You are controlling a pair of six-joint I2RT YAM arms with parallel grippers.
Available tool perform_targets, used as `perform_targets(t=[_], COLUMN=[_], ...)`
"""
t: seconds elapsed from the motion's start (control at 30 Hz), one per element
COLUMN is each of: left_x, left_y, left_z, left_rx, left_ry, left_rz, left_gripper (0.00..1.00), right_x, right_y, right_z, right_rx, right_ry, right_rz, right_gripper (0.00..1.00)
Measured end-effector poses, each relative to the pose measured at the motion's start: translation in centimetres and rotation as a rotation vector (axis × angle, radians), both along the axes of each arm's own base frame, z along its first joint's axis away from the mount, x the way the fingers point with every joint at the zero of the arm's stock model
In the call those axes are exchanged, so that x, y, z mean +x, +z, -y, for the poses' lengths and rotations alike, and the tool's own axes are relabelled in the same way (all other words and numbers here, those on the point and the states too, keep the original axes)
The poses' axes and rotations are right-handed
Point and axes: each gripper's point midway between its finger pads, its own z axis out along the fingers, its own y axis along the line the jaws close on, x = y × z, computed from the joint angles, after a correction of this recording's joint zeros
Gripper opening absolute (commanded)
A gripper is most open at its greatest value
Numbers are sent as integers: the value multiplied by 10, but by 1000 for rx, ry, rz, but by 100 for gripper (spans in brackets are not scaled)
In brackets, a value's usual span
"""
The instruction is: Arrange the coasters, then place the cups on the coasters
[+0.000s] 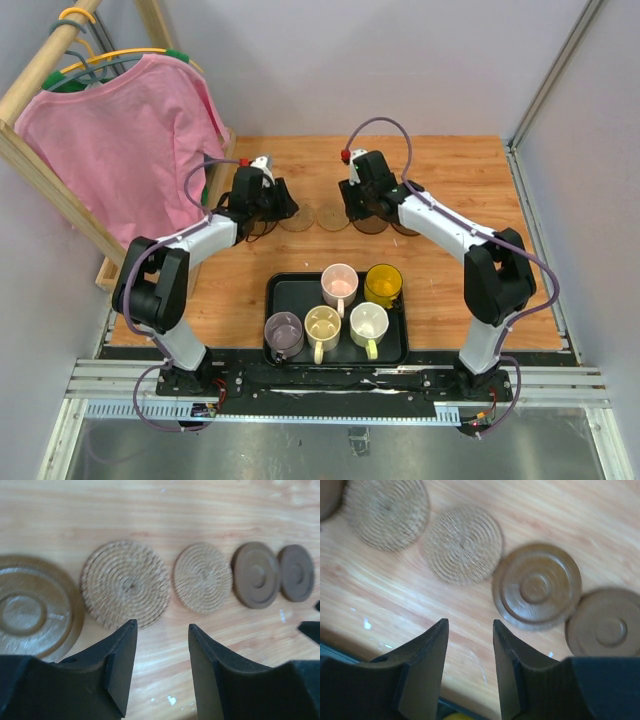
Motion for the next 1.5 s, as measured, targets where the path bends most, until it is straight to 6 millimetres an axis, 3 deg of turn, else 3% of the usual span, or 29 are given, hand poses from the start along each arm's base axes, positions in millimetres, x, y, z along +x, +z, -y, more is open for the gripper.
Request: perform_targets(t=[0.2,0.43,0.53,0.6,0.77,0.93,1.2,1.5], left_x=[-21,-16,-12,-9,-4,-2,8,14], left_y=[-33,-29,-29,-30,-49,-72,-75,-86], left_z=[-31,-55,-66,-74,-97,-106,-106,-104], left_rx=[101,162,166,163,174,193,194,198], left_ry=[107,222,264,293,349,368,373,364], left_rz=[-66,-39,-40,-44,-89,-144,-148,-169], left_gripper=[54,54,54,54,52,51,50,50], right_x=[-12,9,15,17,20,21,27,30], right_y=[-33,-40,-40,-42,-57,-69,-83,-107], right_z=[66,126,135,137,143,154,174,180], right_rx=[-62,-46,-37,-37,-39,-46,-48,-36], right_ry=[-160,-337,-365,-371,-387,-410,-461,-473], right_rz=[-67,-80,-74,-75,-105,-134,-158,-212], right_gripper=[42,32,8,1,1,1,1,1])
